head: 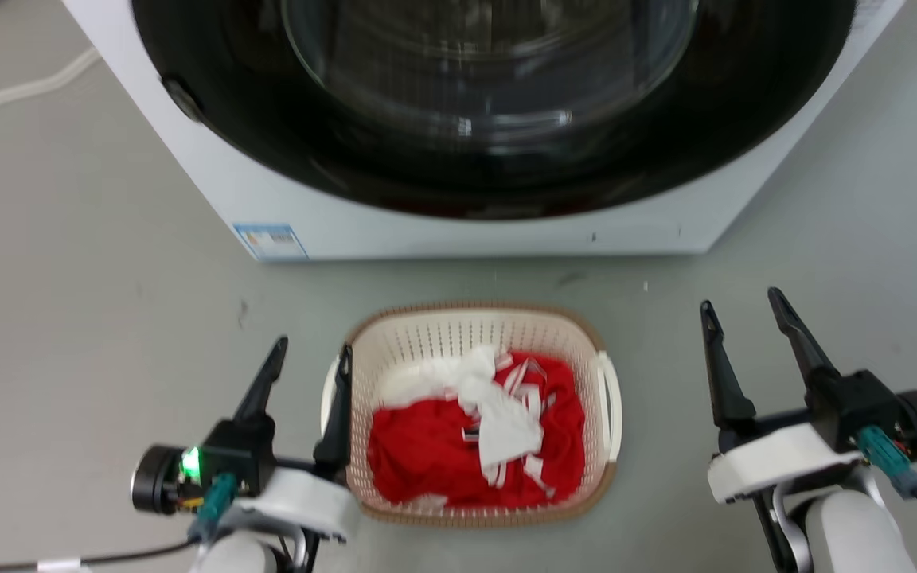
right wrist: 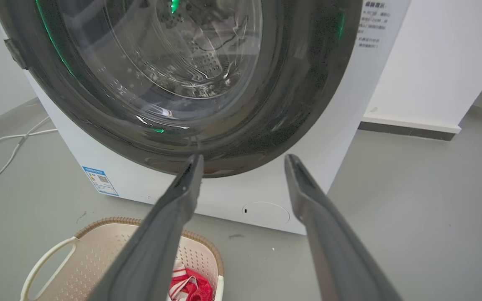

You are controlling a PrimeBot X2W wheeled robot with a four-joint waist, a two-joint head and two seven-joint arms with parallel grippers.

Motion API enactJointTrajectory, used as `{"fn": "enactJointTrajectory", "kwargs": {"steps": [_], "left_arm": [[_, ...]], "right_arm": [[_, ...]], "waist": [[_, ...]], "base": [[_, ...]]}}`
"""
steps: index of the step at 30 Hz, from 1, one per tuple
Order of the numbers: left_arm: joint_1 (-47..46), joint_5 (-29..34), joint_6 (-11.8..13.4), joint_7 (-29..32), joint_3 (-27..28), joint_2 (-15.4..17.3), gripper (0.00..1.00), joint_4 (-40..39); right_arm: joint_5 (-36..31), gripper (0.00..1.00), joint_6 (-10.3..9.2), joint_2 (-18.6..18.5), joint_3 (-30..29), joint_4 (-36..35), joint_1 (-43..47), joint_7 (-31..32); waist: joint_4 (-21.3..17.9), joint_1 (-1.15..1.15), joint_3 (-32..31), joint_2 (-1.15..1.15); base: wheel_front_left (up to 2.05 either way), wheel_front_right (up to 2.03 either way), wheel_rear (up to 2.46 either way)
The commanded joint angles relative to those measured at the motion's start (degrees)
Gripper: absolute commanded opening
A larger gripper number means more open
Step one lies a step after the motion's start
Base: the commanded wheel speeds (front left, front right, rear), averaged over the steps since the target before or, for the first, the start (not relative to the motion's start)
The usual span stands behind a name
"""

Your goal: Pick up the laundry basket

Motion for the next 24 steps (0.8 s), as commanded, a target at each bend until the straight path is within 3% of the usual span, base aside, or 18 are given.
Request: {"fn": "enactJointTrajectory", "kwargs": {"steps": [1,7,15,19,24], "left_arm": [[-1.98,0.33,-0.44,-0.15,0.47,0.20,1.00,0.82],[-10.48,0.83,-2.15,-0.14,0.16,1.28,1.00,8.21],[-22.49,-0.28,-3.23,-0.14,-1.83,3.98,1.00,24.44],[-28.38,-2.68,-3.35,-0.15,-2.65,5.28,1.00,35.84],[-34.78,-7.49,-3.39,0.20,-7.80,7.67,1.00,46.25]], "right_arm": [[0.01,1.00,-0.02,-0.07,0.30,1.08,-1.64,-0.10],[-1.09,1.00,-0.02,-0.06,0.86,8.31,-7.59,0.44],[-0.54,1.00,-0.02,-0.06,2.35,18.88,-17.40,6.62],[2.36,1.00,-0.02,-0.06,3.50,24.79,-22.01,10.67],[5.77,1.00,-0.02,-0.06,5.83,31.44,-27.70,15.47]], "waist": [[-0.67,-0.01,7.17,0.00],[0.83,-0.01,15.38,0.00],[1.83,-0.01,22.95,0.00],[1.58,-0.01,25.59,0.00],[0.68,-0.01,28.32,0.00]], "base": [[0.00,0.00,0.00],[0.00,0.00,0.00],[0.00,0.00,0.00],[0.00,0.00,0.00],[0.00,0.00,0.00]]}}
